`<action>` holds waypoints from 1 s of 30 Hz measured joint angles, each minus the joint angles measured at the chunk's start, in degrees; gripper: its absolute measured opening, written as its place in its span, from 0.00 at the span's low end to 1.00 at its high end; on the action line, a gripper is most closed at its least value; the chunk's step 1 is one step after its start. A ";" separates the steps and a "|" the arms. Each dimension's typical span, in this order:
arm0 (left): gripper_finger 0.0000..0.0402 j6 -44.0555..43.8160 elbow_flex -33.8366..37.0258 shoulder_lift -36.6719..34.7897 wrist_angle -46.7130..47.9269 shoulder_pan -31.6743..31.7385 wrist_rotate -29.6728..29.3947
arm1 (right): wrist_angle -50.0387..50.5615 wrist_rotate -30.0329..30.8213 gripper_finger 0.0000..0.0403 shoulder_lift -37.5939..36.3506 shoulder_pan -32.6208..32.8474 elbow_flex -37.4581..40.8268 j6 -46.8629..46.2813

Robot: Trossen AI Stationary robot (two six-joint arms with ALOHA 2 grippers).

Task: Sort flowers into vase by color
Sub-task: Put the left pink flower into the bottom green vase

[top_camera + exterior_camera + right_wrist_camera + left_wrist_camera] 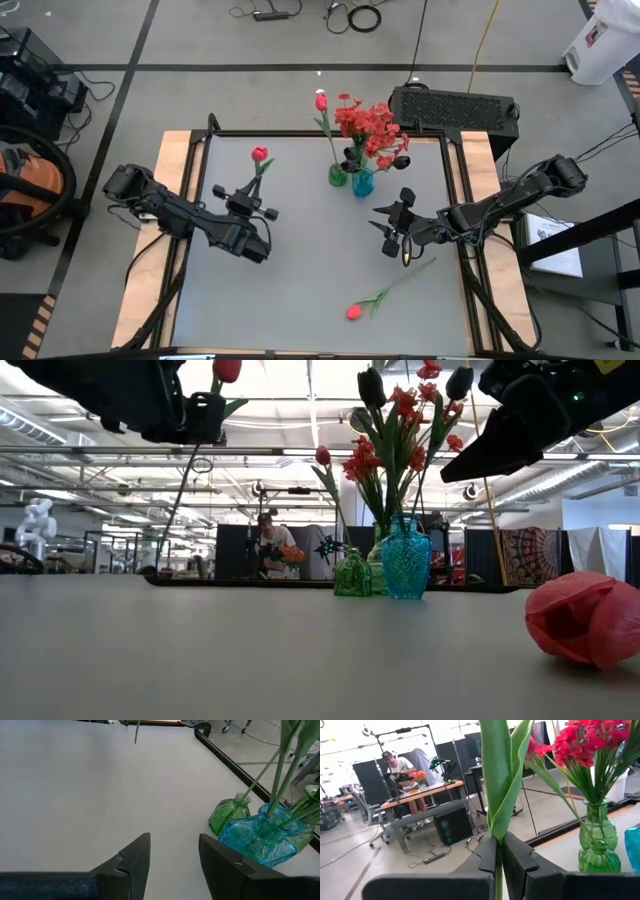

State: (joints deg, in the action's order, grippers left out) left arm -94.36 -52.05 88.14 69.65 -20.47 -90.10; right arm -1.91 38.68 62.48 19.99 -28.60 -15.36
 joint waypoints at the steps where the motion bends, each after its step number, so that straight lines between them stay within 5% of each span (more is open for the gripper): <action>1: 0.04 1.27 -0.01 0.00 -1.36 -0.02 -0.01 | 0.00 -0.02 0.40 0.00 -0.01 -0.01 -0.01; 7: 0.04 17.20 -2.99 0.02 -10.07 -1.10 2.45 | 0.02 -0.02 0.40 0.00 -0.02 -0.02 0.00; 19: 0.04 69.44 -6.46 0.02 -47.94 -1.36 18.82 | -0.18 0.00 0.40 0.00 -0.02 -0.02 0.76; 30: 0.04 91.42 -6.49 0.00 -73.83 1.20 36.55 | -0.09 0.00 0.40 0.00 -0.02 0.00 1.18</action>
State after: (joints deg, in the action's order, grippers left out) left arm -2.94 -58.54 88.14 -4.18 -19.27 -53.55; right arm -2.00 38.68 62.48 19.97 -28.60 -14.17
